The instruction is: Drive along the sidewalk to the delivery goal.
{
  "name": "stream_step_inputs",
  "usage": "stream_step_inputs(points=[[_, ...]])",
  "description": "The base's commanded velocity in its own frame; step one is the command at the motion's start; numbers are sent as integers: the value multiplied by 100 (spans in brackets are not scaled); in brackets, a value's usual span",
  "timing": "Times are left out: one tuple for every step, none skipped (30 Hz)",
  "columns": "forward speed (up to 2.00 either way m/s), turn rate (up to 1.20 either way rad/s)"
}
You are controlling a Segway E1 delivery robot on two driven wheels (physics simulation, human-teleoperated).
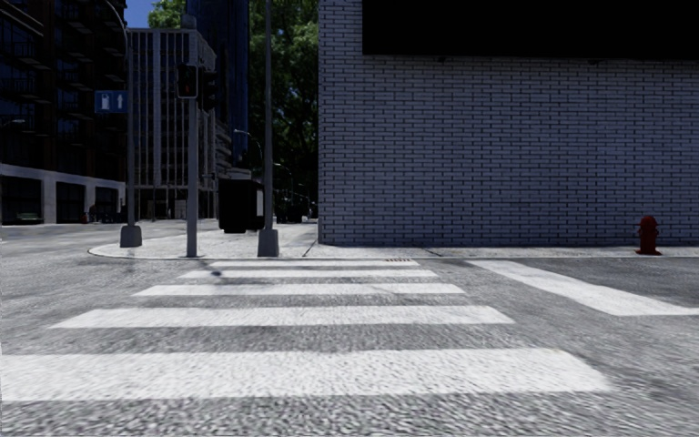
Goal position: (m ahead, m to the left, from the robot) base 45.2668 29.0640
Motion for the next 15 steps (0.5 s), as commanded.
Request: stream_step_inputs(points=[[200, 11], [200, 11], [200, 11], [200, 11], [200, 11], [200, 11], [200, 11], [200, 11], [200, 11], [200, 11], [200, 11], [200, 11], [200, 11], [200, 11], [200, 11]])
